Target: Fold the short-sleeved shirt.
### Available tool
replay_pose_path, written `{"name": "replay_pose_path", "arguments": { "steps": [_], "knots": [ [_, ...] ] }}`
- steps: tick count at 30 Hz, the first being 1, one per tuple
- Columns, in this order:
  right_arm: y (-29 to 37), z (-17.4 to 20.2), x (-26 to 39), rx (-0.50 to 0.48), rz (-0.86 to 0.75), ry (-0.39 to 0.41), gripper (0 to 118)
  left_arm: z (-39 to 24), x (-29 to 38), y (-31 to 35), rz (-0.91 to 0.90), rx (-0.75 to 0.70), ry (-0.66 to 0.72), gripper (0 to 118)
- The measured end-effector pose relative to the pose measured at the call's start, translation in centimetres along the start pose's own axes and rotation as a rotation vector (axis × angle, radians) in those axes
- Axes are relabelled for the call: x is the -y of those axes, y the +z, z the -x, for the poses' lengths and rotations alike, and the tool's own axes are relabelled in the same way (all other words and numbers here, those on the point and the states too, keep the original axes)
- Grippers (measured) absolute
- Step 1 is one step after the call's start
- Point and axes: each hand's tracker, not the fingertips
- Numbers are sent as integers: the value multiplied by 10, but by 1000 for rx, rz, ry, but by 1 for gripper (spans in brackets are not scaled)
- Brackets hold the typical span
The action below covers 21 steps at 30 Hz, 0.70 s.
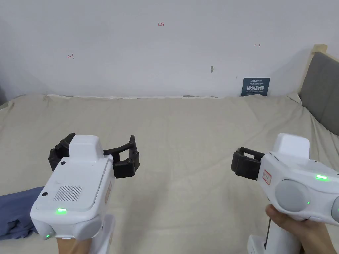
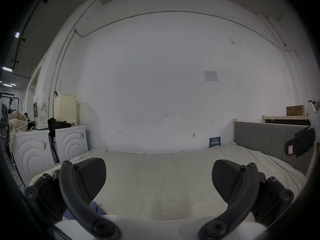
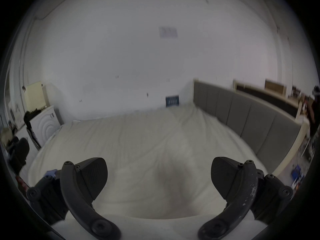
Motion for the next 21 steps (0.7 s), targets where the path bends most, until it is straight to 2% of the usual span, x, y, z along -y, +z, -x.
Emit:
{"name": "replay_pose_path", "arguments": {
  "steps": [4,6,12,16,21],
  "knots": [
    [3,-2,0,-7,53,-164,118,1,1,-1,5,1,-3,118],
    [5,-3,-3,-12,75,-201,118,0,1,-2,6,-7,-4,118],
    [17,1,-4,-63,14,-171,118,2,1,-1,4,-10,12,118],
    [22,7,-1,-57,-49,-145,118,2,2,-1,2,-16,15,118],
    [18,7,-3,-61,-50,-124,118,4,2,-1,2,-16,18,118]
  ]
}}
